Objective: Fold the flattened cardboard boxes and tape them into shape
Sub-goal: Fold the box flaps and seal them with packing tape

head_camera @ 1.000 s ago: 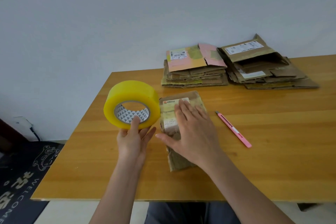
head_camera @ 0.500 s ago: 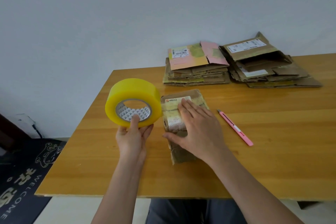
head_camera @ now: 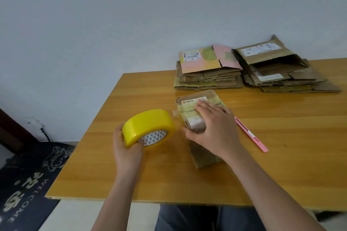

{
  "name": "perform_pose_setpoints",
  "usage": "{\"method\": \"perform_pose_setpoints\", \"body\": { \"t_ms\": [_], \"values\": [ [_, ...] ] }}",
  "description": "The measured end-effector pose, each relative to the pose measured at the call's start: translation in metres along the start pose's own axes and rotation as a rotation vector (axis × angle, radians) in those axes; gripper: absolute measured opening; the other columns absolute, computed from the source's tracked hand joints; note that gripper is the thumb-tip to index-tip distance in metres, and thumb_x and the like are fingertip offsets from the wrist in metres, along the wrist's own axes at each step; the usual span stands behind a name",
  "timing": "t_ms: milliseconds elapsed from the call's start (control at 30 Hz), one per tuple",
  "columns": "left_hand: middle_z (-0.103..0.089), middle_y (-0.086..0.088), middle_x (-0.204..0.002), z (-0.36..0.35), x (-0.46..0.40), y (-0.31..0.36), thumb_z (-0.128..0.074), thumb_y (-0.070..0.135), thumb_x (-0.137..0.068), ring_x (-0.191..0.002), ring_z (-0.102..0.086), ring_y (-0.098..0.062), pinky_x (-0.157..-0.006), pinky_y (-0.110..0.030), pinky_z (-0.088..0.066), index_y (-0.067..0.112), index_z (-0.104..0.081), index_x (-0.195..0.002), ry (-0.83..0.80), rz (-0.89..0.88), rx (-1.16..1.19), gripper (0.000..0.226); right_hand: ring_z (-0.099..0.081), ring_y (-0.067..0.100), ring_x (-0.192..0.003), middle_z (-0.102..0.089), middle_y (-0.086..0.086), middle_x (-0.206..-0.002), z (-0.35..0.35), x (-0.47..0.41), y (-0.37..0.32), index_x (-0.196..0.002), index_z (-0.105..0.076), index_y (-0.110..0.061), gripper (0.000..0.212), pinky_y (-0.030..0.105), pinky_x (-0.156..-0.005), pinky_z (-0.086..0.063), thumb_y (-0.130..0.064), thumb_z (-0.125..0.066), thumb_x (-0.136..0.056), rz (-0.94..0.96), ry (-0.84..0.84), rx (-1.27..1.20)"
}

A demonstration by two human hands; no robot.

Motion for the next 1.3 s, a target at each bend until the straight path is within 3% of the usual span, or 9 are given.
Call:
{"method": "perform_pose_setpoints", "body": {
  "t_ms": [133, 267, 367, 467, 600, 700, 1033, 1200, 1300],
  "values": [
    [-0.062, -0.005, -0.092, 0.015, -0.005, -0.004, -0.071, 0.000, -0.081, -0.090, -0.060, -0.029, -0.063, -0.029, -0.042, 0.015, -0.057, -0.106, -0.109, -0.011, -0.205, 0.032, -0.022, 0.007, -0.145, -0.036, -0.012, -0.154, 0.001, -0.009, 0.021, -0.144, -0.045, -0.026, 0.091, 0.036, -0.115, -0.012, -0.080, -0.036, -0.072, 0.036, -0.041, -0.150],
    [-0.058, 0.004, -0.104, 0.018, -0.005, 0.010, -0.079, 0.010, -0.078, -0.097, -0.058, -0.019, -0.069, -0.028, -0.049, 0.025, -0.048, -0.121, -0.307, -0.126, -0.358, 0.055, -0.021, 0.007, -0.144, -0.036, -0.014, -0.154, 0.001, -0.012, 0.028, -0.144, -0.046, -0.026, 0.092, 0.035, -0.116, -0.008, -0.079, -0.038, -0.069, 0.039, -0.045, -0.234],
    [-0.054, 0.017, -0.113, 0.012, -0.007, 0.037, -0.084, 0.040, -0.067, -0.103, -0.054, -0.003, -0.079, -0.027, -0.050, 0.039, -0.044, -0.129, -0.403, -0.232, -0.399, 0.073, -0.026, 0.007, -0.141, -0.039, -0.014, -0.152, 0.001, -0.014, 0.030, -0.143, -0.047, -0.026, 0.093, 0.034, -0.115, -0.009, -0.079, -0.039, -0.067, 0.034, -0.039, -0.250],
    [-0.053, 0.019, -0.118, -0.005, -0.011, 0.064, -0.075, 0.059, -0.065, -0.108, -0.051, 0.000, -0.086, -0.024, -0.041, 0.045, -0.050, -0.127, -0.492, -0.369, -0.559, 0.068, -0.026, 0.007, -0.141, -0.039, -0.015, -0.152, -0.001, -0.013, 0.030, -0.143, -0.047, -0.027, 0.094, 0.035, -0.115, -0.010, -0.082, -0.039, -0.067, 0.034, -0.029, -0.266],
    [-0.053, 0.020, -0.121, -0.029, -0.015, 0.075, -0.080, 0.054, -0.069, -0.108, -0.051, -0.006, -0.089, -0.031, -0.046, 0.048, -0.056, -0.123, -0.615, -0.436, -0.774, 0.059, -0.025, 0.005, -0.140, -0.038, -0.017, -0.152, -0.001, -0.012, 0.031, -0.143, -0.047, -0.029, 0.094, 0.032, -0.113, -0.009, -0.082, -0.039, -0.066, 0.031, -0.018, -0.262],
    [-0.059, 0.021, -0.112, -0.029, -0.018, 0.075, -0.080, 0.047, -0.073, -0.102, -0.057, -0.010, -0.086, -0.040, -0.052, 0.048, -0.062, -0.113, -0.601, -0.470, -0.854, 0.043, -0.025, 0.005, -0.141, -0.037, -0.018, -0.152, 0.001, -0.013, 0.031, -0.144, -0.046, -0.030, 0.094, 0.032, -0.114, -0.010, -0.082, -0.038, -0.066, 0.038, -0.023, -0.254],
    [-0.055, 0.022, -0.111, -0.020, -0.016, 0.080, -0.076, 0.054, -0.075, -0.101, -0.054, -0.008, -0.085, -0.031, -0.049, 0.046, -0.062, -0.112, -0.695, -0.412, -1.046, 0.040, -0.024, 0.002, -0.139, -0.039, -0.020, -0.149, 0.002, -0.018, 0.035, -0.141, -0.049, -0.029, 0.094, 0.030, -0.115, -0.002, -0.078, -0.044, -0.061, 0.038, -0.032, -0.387],
    [-0.046, 0.017, -0.128, -0.043, -0.020, 0.088, -0.068, 0.055, -0.083, -0.117, -0.047, -0.009, -0.094, -0.029, -0.043, 0.034, -0.059, -0.118, -0.866, -0.404, -1.119, 0.041, -0.020, 0.001, -0.141, -0.040, -0.018, -0.149, 0.004, -0.021, 0.039, -0.141, -0.048, -0.030, 0.078, 0.026, -0.115, 0.015, -0.059, -0.059, -0.069, 0.052, -0.041, -0.434],
    [-0.052, 0.012, -0.123, -0.053, -0.027, 0.092, -0.063, 0.051, -0.089, -0.110, -0.045, -0.010, -0.088, -0.026, -0.036, 0.037, -0.057, -0.120, -0.932, -0.387, -1.208, 0.035, -0.021, 0.003, -0.141, -0.044, -0.016, -0.147, 0.003, -0.019, 0.037, -0.136, -0.052, -0.033, 0.068, 0.032, -0.117, 0.015, -0.052, -0.058, -0.071, 0.046, -0.013, -0.487]
  ]
}}
Point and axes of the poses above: each hand's wrist, its own x-axis away from the middle knuckle, its own z-axis out of the back of the hand, y = z × x, the point moved 2 cm from there along -x, towards the middle knuckle
